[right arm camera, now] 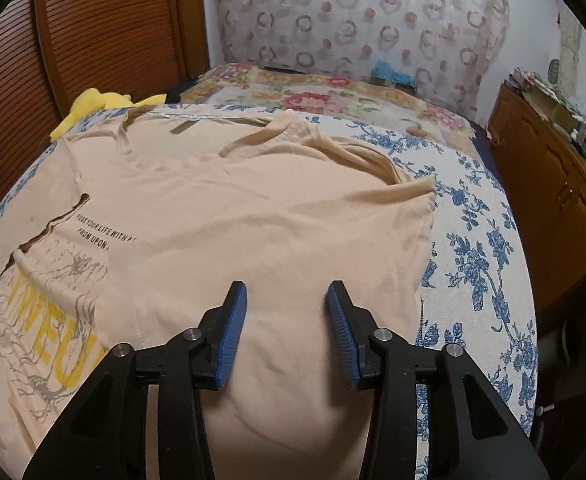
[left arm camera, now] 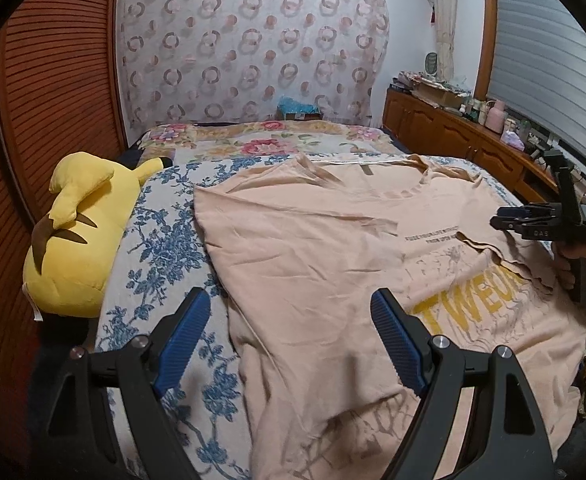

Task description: Fold small clothes

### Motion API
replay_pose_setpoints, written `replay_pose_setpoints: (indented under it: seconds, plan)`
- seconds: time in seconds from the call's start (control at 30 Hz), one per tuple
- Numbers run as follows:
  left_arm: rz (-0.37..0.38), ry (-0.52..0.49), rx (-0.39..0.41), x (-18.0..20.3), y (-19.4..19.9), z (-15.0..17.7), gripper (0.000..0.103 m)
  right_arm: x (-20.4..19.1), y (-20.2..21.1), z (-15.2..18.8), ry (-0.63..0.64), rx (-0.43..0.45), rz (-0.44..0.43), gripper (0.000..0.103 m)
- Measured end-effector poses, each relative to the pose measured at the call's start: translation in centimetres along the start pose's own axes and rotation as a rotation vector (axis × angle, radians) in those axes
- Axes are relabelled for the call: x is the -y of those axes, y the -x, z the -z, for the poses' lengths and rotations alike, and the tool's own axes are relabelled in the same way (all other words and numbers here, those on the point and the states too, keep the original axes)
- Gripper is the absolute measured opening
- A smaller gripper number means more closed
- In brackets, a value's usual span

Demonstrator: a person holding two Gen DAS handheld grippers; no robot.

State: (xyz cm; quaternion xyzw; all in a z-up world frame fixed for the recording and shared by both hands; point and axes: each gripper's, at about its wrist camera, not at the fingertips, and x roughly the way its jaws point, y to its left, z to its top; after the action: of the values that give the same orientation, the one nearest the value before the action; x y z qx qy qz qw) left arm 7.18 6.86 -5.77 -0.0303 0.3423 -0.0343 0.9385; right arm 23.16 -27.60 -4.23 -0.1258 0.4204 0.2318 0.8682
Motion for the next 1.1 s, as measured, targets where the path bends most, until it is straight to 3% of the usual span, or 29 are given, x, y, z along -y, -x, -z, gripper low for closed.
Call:
replay_pose_setpoints:
  seconds: [0.1, 0.23, 0.67, 1.1]
  plan:
    - [-0.027, -0.013, -0.012, -0.6, -0.6, -0.6, 0.083, 0.1, -0.1, 0.1, -0.007, -0.004, -0.009, 0.058]
    - [-0.048, -0.023, -0.028, -1.6, -1.5, -1.6, 0.083, -0.1, -0.1, 0.1, 0.007, -0.008, -0.013, 0.064]
    - [-0.084, -0.058, -0.124, -5.4, -7.6, -4.8, 0.083, -0.1, -0.1, 0.1, 0.016, -0.008, -0.013, 0.068]
    - [-0.034, -0.079, -0.201, -6.7, -12.6, -6.2, 0.083, 1.9, -0.7, -1.3, -0.002, -0.03, 0.02, 0.068]
